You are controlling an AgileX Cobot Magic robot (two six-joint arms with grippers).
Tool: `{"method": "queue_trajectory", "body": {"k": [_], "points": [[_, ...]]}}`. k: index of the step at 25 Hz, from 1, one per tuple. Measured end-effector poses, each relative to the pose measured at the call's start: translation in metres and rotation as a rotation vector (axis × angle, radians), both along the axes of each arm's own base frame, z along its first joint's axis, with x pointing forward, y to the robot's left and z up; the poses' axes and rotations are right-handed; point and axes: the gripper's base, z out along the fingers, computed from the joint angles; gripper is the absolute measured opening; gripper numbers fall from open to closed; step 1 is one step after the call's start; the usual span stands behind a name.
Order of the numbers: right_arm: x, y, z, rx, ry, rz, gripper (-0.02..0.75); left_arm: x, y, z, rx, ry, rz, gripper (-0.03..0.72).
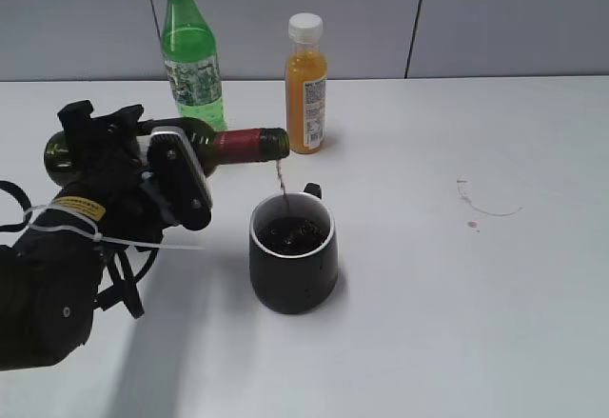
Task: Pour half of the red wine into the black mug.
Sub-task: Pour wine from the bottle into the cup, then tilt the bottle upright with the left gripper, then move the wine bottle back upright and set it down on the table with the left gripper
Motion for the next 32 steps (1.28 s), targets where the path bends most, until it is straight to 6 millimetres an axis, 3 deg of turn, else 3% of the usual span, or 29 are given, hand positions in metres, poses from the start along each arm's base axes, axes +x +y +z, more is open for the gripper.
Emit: {"method": "queue_trajectory", "body": {"k": [7, 13, 19, 24, 32], "points": [[0.000, 0.000, 0.000, 0.000, 0.000, 0.000, 0.573, 0.000, -0.007, 0.000, -0.255, -0.018, -0.022, 0.532], [0.000, 0.000, 0.000, 0.000, 0.000, 0.000, 0.573, -0.001, -0.015, -0.004, -0.739, 0.013, -0.009, 0.532], [0.000, 0.000, 0.000, 0.000, 0.000, 0.000, 0.573, 0.005, -0.012, -0.002, -1.086, 0.013, 0.031, 0.532], [0.000, 0.000, 0.000, 0.000, 0.000, 0.000, 0.573, 0.013, 0.006, -0.004, -1.296, 0.071, -0.005, 0.532], [0.000, 0.000, 0.000, 0.000, 0.000, 0.000, 0.573, 0.029, 0.054, -0.008, -1.296, 0.214, -0.162, 0.532]]}}
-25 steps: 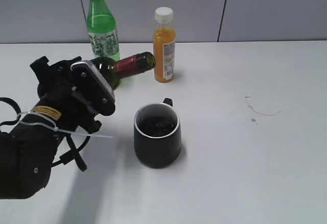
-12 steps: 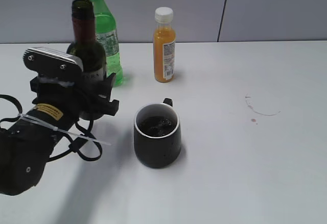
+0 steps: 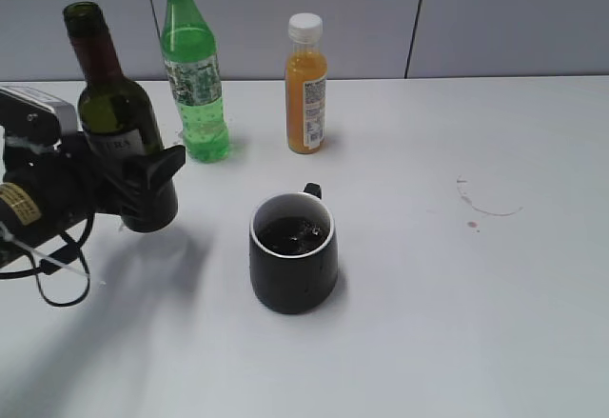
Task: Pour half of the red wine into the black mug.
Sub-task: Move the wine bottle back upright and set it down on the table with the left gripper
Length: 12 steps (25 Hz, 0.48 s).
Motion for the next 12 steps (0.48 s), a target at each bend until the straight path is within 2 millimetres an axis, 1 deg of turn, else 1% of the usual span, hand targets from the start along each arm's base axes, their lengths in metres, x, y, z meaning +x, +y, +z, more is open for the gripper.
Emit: {"method": "queue_trajectory", "body": {"k": [4, 7, 10, 12], "points": [[0.000, 0.000, 0.000, 0.000, 0.000, 0.000, 0.573, 0.005, 0.028, -0.001, 0.002, 0.010, -0.028, 0.532], [0.000, 0.000, 0.000, 0.000, 0.000, 0.000, 0.573, 0.013, 0.049, 0.003, 0.014, -0.010, -0.016, 0.532], [0.000, 0.000, 0.000, 0.000, 0.000, 0.000, 0.573, 0.023, 0.059, 0.009, -0.005, -0.033, -0.023, 0.532], [0.000, 0.000, 0.000, 0.000, 0.000, 0.000, 0.573, 0.027, 0.062, 0.013, -0.018, -0.042, -0.037, 0.532]]}}
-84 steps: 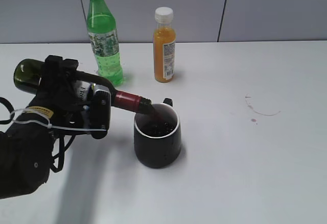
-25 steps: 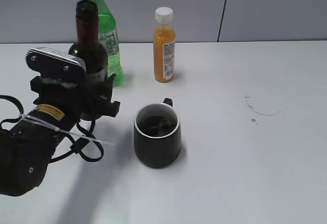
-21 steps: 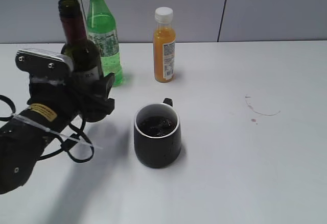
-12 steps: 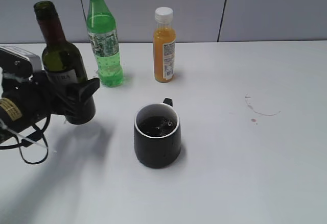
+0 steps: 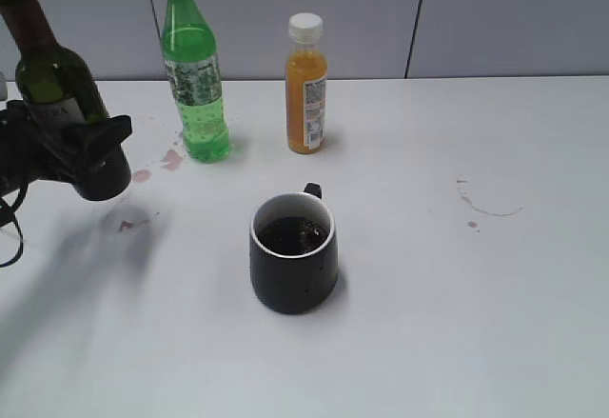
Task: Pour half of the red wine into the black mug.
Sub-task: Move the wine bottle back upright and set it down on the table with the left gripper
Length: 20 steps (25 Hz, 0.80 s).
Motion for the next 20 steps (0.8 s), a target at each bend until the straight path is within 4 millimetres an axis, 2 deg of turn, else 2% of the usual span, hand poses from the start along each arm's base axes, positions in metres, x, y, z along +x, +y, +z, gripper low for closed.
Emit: {"method": "queue_trajectory", "body": {"k": [3, 9, 17, 20], "points": [[0.000, 0.000, 0.000, 0.000, 0.000, 0.000, 0.573, 0.008, 0.000, 0.000, -0.024, 0.001, -0.030, 0.532], [0.000, 0.000, 0.000, 0.000, 0.000, 0.000, 0.573, 0.022, -0.003, -0.021, -0.026, 0.050, -0.087, 0.532], [0.000, 0.000, 0.000, 0.000, 0.000, 0.000, 0.573, 0.025, 0.000, -0.046, -0.047, 0.120, -0.048, 0.532], [0.000, 0.000, 0.000, 0.000, 0.000, 0.000, 0.573, 0.027, 0.001, -0.049, -0.057, 0.107, -0.030, 0.532]]}}
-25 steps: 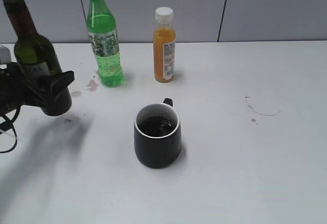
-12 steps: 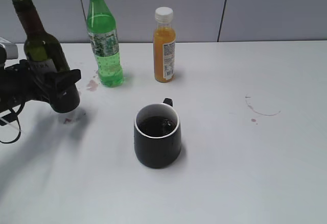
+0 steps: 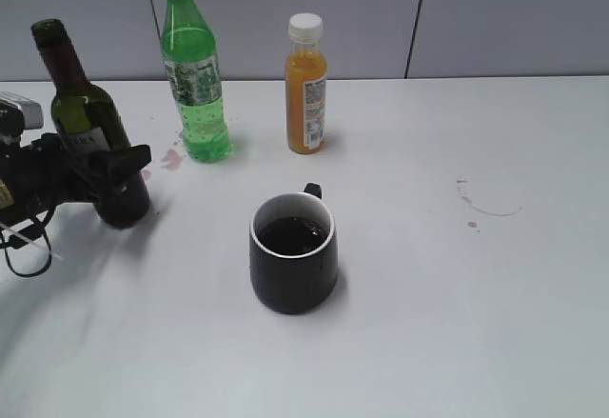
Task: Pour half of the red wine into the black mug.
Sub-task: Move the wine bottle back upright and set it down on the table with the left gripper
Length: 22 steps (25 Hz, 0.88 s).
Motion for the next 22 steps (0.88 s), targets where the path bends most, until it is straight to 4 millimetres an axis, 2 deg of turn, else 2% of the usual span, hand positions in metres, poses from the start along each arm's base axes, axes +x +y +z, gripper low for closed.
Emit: {"method": "queue_trajectory", "body": {"k": [9, 13, 19, 22], "points": [[0.000, 0.000, 0.000, 0.000, 0.000, 0.000, 0.573, -0.001, -0.001, -0.001, 0.046, -0.026, -0.028, 0.538], [0.000, 0.000, 0.000, 0.000, 0.000, 0.000, 0.573, 0.000, -0.001, 0.003, 0.040, -0.045, -0.025, 0.615], [0.000, 0.000, 0.000, 0.000, 0.000, 0.000, 0.573, 0.001, 0.000, 0.033, 0.045, -0.134, -0.019, 0.626], [0.000, 0.000, 0.000, 0.000, 0.000, 0.000, 0.573, 0.000, 0.000, 0.060, 0.048, -0.216, -0.018, 0.624]]}}
